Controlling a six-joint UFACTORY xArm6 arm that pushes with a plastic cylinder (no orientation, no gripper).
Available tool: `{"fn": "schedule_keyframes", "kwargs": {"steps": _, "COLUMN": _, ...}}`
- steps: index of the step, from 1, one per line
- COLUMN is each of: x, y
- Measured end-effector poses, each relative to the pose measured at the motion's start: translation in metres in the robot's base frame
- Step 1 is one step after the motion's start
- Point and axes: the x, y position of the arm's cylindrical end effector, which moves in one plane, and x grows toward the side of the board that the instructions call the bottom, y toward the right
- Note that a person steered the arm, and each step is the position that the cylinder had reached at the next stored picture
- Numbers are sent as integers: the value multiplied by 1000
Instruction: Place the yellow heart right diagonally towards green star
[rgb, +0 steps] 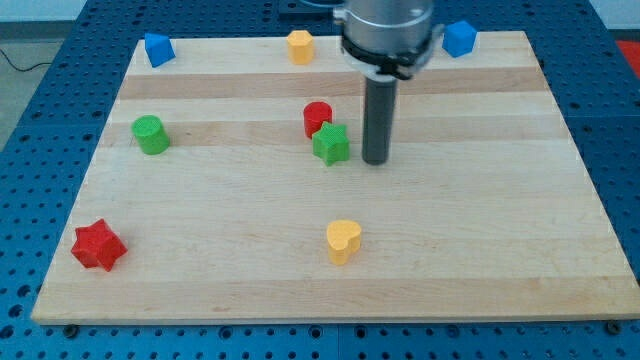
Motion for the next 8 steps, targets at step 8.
{"fn": "schedule_keyframes", "kwargs": {"steps": 8, "x": 112, "y": -151}}
